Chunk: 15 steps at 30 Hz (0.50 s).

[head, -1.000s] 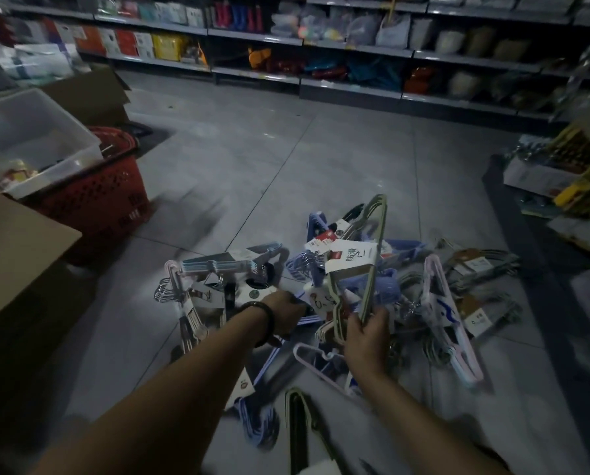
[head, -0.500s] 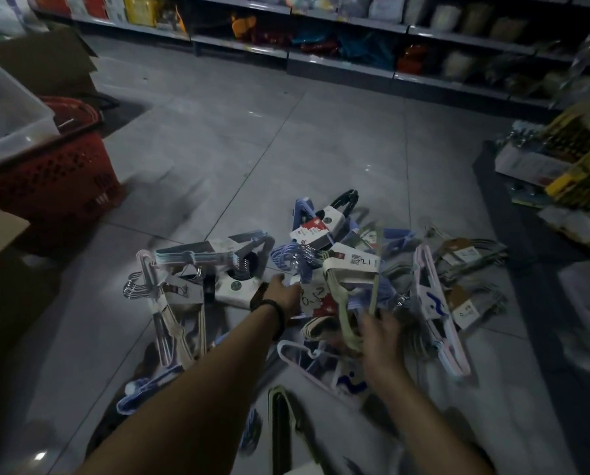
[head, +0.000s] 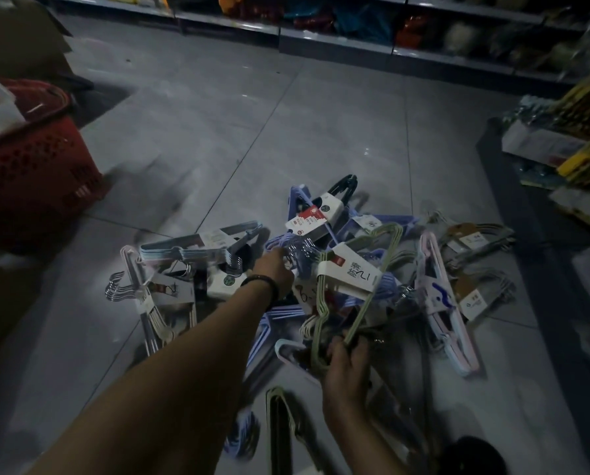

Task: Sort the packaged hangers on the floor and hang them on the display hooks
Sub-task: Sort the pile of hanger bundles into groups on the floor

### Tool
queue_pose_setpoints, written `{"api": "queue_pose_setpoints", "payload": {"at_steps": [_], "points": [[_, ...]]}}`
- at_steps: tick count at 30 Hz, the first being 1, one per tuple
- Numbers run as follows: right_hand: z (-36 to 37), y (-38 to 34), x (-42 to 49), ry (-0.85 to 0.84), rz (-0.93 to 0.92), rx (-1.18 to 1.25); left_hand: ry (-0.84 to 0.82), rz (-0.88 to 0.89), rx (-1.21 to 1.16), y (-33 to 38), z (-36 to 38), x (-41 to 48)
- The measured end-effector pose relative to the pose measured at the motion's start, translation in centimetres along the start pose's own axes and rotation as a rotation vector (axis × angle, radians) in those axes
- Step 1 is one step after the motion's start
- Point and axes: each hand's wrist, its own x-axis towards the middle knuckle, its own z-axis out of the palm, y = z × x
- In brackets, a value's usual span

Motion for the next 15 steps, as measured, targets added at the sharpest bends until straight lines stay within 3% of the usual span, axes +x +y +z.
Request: {"api": "queue_pose_setpoints", "payload": {"at_steps": [7, 11, 15], "points": [[4.1, 1.9, 0.0, -0.012, 0.034, 0.180, 0.037, 0.009, -0.097, -1.3, 1.1, 1.1], [5.2, 5.5, 2.3, -0.008, -0.082, 0.130, 0.036, 0.004, -0.226, -2.1, 1.6, 1.8], [5.1, 1.9, 1.0, 0.070, -0.120, -0.028, 0.022, -0.031, -0.339, -2.5, 1.1, 2.8]]}}
